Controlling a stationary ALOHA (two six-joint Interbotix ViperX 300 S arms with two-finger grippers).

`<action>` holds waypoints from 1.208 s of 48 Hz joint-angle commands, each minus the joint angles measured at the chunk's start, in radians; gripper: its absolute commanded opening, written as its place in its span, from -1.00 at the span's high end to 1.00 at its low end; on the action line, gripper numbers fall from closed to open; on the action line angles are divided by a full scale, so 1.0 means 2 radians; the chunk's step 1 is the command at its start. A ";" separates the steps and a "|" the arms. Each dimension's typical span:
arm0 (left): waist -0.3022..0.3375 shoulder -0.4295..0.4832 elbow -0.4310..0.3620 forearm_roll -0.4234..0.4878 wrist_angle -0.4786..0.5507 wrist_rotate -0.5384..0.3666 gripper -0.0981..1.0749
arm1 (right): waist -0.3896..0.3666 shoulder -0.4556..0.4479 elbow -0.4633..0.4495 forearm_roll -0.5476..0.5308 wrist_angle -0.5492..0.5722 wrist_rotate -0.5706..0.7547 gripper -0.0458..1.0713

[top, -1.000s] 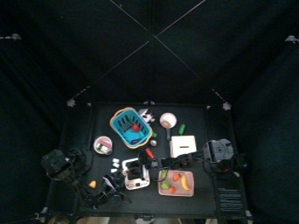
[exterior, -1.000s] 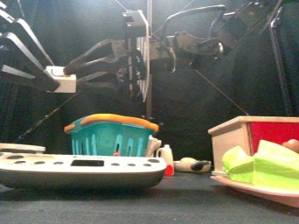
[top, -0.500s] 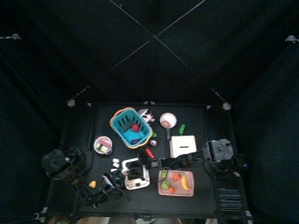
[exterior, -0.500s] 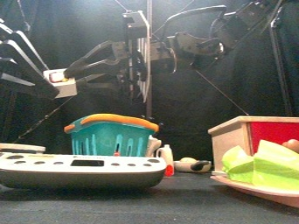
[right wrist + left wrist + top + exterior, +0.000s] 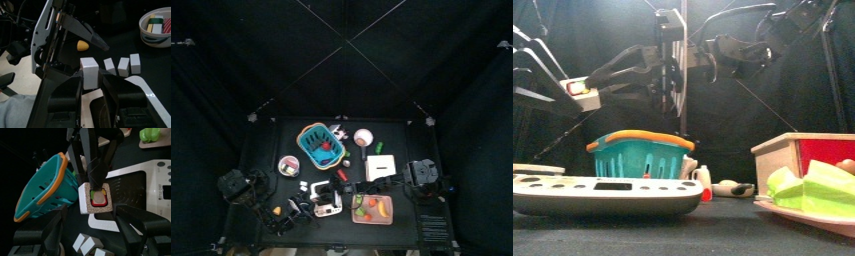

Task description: Grab sushi piece

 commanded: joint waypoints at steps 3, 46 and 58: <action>-0.005 -0.025 0.000 0.021 -0.014 -0.018 -0.82 | -0.003 -0.012 -0.003 0.000 -0.002 -0.001 -0.11; -0.043 -0.156 0.117 0.067 -0.021 -0.208 -0.82 | -0.008 -0.011 0.002 -0.011 0.025 -0.005 -0.11; -0.044 -0.161 0.144 0.067 -0.021 -0.251 -0.82 | -0.008 -0.008 -0.004 -0.013 0.028 -0.005 -0.11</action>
